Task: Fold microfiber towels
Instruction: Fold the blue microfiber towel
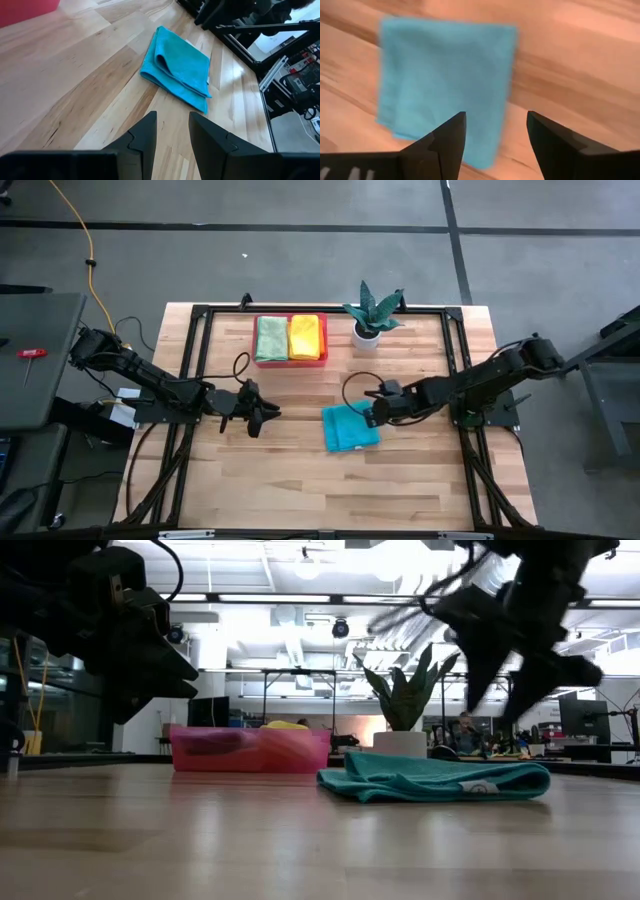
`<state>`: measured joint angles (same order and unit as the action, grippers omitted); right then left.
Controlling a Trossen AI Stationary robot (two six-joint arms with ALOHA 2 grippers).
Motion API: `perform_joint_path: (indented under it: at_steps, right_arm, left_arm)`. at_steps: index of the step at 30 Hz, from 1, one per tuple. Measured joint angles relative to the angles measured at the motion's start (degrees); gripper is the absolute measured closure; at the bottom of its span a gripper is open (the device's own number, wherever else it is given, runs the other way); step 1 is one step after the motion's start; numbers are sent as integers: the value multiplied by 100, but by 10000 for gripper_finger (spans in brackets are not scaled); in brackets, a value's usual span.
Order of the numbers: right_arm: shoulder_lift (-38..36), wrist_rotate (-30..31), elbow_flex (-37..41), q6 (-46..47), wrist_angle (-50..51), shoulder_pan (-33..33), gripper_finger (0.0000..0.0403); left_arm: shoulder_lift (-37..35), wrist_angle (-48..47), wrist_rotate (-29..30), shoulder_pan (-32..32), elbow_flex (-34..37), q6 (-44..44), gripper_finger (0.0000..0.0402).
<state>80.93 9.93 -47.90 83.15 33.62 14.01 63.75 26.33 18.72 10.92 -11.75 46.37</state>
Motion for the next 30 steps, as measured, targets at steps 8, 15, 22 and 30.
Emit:
perform_joint_path:
  at_steps: [8,15,22,30]
  right_arm:
    - [88,-593,888,46,-1511,7,201]
    - [87,-536,1536,394,-2169,-136,201]
    - [99,-396,1787,425,-3087,-137,201]
    - [542,-583,1788,379,-3523,-145,231]
  left_arm:
    - [-2,0,0,0,0,20,298]
    - [-2,2,90,0,0,17,298]
    - [-2,2,186,0,0,18,298]
    - [-2,0,285,-2,0,18,298]
